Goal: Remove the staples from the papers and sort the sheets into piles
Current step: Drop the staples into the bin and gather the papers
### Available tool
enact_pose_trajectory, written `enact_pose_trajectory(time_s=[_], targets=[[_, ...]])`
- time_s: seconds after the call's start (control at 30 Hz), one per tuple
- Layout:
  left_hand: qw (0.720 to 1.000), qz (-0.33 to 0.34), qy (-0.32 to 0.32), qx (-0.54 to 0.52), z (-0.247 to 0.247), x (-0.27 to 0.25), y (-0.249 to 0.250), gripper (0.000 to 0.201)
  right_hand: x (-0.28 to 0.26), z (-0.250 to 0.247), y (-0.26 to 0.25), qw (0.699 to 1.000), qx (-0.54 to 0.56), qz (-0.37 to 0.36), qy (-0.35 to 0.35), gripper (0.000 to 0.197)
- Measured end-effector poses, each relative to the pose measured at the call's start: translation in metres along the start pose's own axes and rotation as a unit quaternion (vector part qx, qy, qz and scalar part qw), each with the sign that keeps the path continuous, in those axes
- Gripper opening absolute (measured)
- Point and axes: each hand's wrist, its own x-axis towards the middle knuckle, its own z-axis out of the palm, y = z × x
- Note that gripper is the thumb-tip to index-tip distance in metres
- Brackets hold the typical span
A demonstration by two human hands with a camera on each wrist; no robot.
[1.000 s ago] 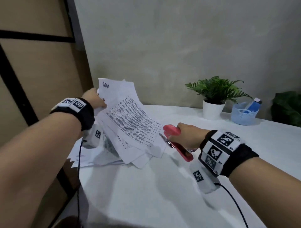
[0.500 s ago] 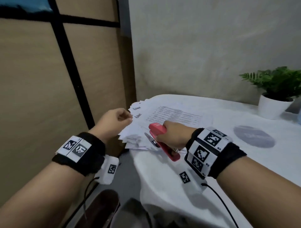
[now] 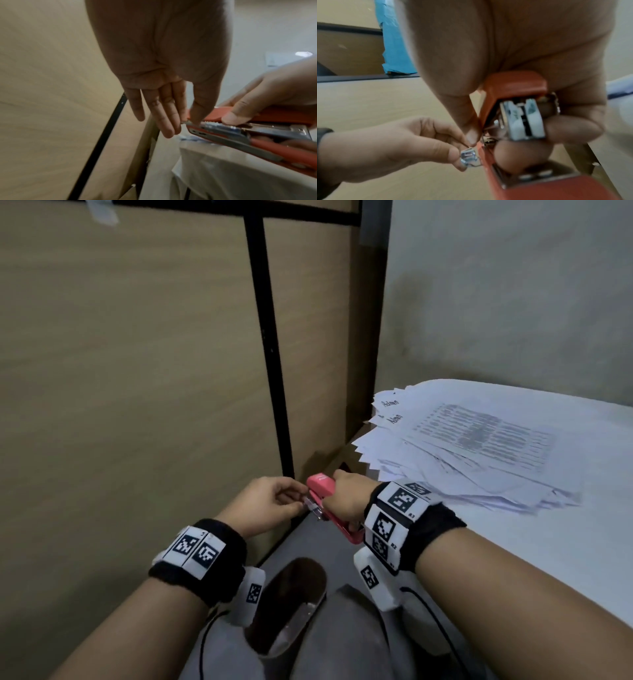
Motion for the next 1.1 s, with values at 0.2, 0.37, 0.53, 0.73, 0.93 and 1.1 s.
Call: enact_pose_trajectory(time_s=[0.2,0.37,0.53,0.73,0.93,1.1], targets=[[0.999,-0.026,0.023,0.019,0.007,-0.005,-0.029,0.020,0.022,0.033,-0.002,0.999,0.030,0.008,-0.010,0.042],[0.997,-0.048,0.047,0.024,0.019,-0.003,-0.047,0.019,0.033,0.052,-0.003,1.000,0.018,-0.002,-0.005,0.041],[0.998,-0.034,0.044,0.035,0.028,-0.004,-0.061,0.019,0.040,0.064,-0.002,1.000,0.006,-0.003,-0.008,0.044],[0.997,-0.022,0.031,0.064,0.033,-0.003,-0.074,0.026,0.045,0.075,0.001,0.999,0.020,-0.021,-0.016,0.040],[0.993,-0.003,0.019,0.118,0.043,-0.003,-0.088,0.017,0.049,0.086,0.004,0.999,0.024,-0.039,-0.028,0.034],[0.991,0.002,0.009,0.134,0.053,-0.005,-0.094,0.030,0.054,0.095,0.007,0.998,0.015,-0.044,-0.037,0.033]])
